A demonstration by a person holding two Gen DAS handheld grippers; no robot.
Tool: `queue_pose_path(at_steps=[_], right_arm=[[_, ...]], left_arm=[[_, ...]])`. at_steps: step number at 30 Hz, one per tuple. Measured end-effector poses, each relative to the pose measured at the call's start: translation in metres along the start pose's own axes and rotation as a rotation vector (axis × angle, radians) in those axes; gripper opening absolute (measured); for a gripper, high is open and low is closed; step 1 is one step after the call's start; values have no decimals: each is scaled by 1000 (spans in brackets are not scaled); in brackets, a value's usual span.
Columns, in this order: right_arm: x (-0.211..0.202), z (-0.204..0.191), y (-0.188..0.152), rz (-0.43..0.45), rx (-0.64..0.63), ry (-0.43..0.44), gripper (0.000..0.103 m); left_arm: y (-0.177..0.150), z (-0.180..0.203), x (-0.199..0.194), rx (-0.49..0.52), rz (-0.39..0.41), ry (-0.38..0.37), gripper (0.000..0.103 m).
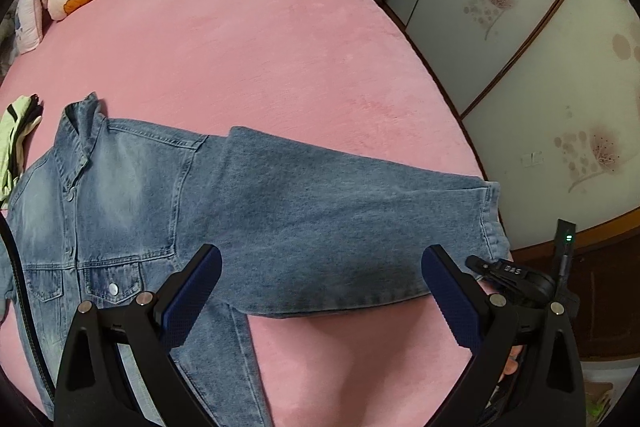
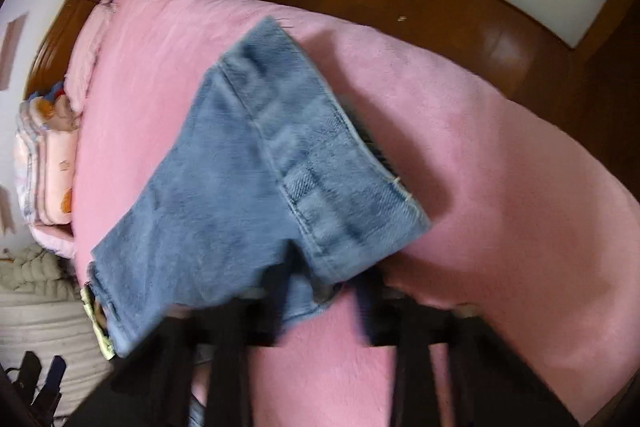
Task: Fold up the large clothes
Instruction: 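Lower the right gripper onto the denim sleeve cuff and grasp it, then carry the held sleeve with the right gripper across the jacket front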
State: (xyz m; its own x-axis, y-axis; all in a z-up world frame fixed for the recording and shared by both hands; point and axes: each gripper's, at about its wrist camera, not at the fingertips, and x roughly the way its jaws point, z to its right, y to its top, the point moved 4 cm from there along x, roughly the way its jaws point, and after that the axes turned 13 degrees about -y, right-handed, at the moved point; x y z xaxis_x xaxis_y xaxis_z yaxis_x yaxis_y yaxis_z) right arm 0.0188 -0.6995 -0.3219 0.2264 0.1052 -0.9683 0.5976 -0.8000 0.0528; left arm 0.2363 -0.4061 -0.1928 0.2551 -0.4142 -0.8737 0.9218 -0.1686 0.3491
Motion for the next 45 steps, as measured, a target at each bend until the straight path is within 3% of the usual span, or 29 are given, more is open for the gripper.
queue_pose_path(at_steps=[5,11,17,23,27,30,32,34,39,42,45], right_arm=[[-32,-25,-7,121,-118,-38,7],[-103,-87,-32,277,-322,12,6],[-170,-169,-84,419,-551,89,6],[-199,-286,-172,508,-760,166,6],[-178,-373,-253,524,-873,175,7],[-133,-424,-311,514,-917,136,13],[-88,-453,-352,498,-965,77,37],[-44,-470,-384,413,-998,47,38],[0,-466,-427,258,-1014,-9,38],[-2,-445,-435,229,-1014,-41,38],[-6,-414,-423,215,-960,-90,38]], left_arm=[[-3,-15,-14,-16,8,23,100],[-5,-57,-61,-42,61,69,100],[-21,-141,-129,-152,146,108,100],[-43,-249,-193,-241,226,112,100],[-55,-332,-225,-281,240,115,100],[-65,-387,-240,-300,259,118,100],[-73,-428,-242,-309,240,128,100],[-82,-460,-235,-323,197,122,100],[-102,-497,-202,-353,132,35,100],[-108,-493,-165,-377,89,-101,98],[-109,-476,-133,-389,52,-249,88]])
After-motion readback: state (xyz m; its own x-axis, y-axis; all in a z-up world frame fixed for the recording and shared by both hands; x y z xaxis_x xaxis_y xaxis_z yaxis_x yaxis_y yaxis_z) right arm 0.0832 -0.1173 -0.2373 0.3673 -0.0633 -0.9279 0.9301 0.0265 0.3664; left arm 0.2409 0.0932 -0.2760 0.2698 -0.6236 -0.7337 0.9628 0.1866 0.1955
